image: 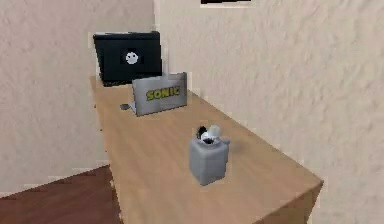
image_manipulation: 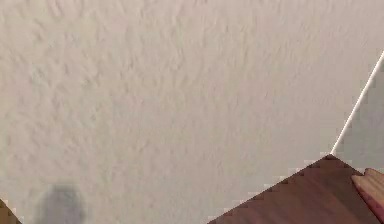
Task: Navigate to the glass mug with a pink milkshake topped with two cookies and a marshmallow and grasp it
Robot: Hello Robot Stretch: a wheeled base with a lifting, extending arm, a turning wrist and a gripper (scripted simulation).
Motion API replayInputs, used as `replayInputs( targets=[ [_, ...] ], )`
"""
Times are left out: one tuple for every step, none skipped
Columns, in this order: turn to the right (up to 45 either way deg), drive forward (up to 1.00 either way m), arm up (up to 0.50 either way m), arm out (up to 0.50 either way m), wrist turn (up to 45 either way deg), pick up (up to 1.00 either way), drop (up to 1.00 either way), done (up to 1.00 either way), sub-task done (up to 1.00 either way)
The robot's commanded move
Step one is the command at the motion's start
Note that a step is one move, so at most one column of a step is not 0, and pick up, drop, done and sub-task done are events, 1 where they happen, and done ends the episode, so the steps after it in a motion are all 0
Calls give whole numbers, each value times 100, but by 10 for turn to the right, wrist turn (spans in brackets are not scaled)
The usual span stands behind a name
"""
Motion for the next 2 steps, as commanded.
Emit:
replayInputs(
  targets=[
    [-450, 0, 0, 0, 0, 0, 0, 0, 0],
    [-330, 0, 0, 0, 0, 0, 0, 0, 0]
  ],
)
